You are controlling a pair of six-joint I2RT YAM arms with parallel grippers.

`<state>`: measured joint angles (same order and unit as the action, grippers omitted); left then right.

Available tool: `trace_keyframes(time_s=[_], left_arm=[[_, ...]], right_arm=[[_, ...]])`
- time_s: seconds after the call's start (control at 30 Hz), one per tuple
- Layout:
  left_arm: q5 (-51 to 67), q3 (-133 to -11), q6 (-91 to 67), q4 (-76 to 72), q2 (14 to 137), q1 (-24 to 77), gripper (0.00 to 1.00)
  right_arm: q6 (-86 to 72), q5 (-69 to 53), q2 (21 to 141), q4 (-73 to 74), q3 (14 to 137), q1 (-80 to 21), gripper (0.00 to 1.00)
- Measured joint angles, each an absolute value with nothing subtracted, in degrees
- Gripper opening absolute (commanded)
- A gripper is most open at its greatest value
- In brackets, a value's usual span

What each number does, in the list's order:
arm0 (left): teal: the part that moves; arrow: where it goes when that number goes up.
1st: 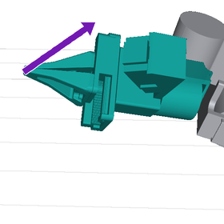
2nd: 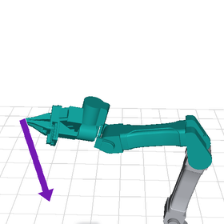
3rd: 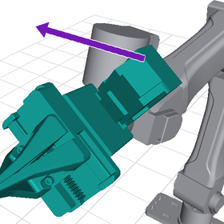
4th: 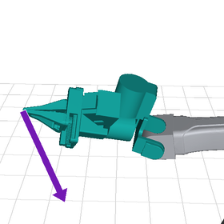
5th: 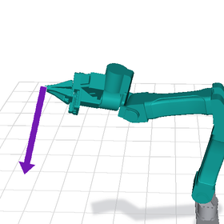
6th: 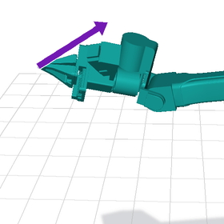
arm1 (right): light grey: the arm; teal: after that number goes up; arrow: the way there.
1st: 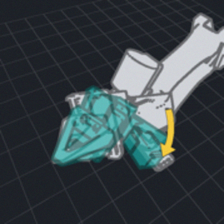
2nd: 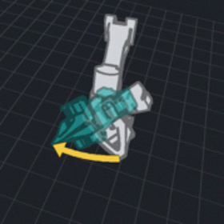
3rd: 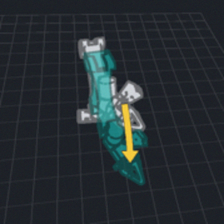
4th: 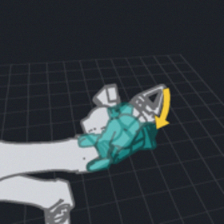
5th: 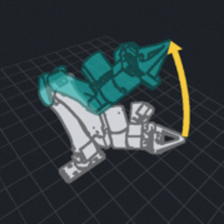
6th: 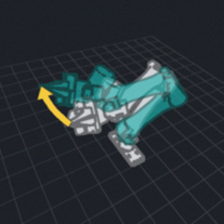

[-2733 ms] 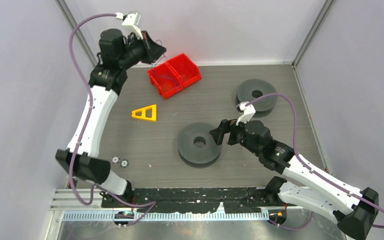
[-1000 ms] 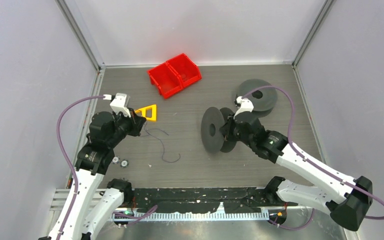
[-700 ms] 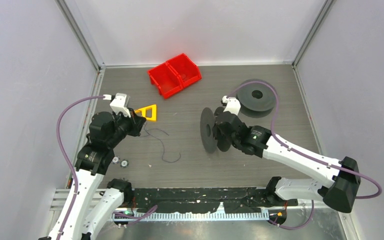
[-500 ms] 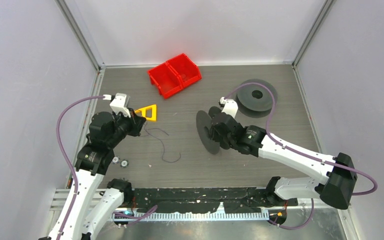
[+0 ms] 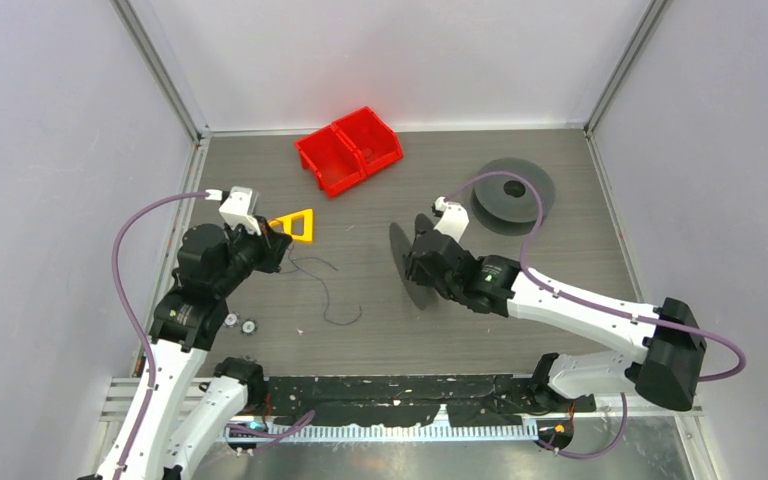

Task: Wrap the cables
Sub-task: Place the cable reel at the center of the board.

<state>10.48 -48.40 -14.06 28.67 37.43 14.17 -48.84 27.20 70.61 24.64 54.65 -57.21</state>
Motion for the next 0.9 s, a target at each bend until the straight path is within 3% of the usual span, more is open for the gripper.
trace_keyframes(time_s=[0.9], left_arm=[[10.5,-48.4,-14.1,28.6,37.4,14.2,0.00]], right_arm=[[-49.4,31.9,73.0,25.5,59.2,-58.8,0.44]])
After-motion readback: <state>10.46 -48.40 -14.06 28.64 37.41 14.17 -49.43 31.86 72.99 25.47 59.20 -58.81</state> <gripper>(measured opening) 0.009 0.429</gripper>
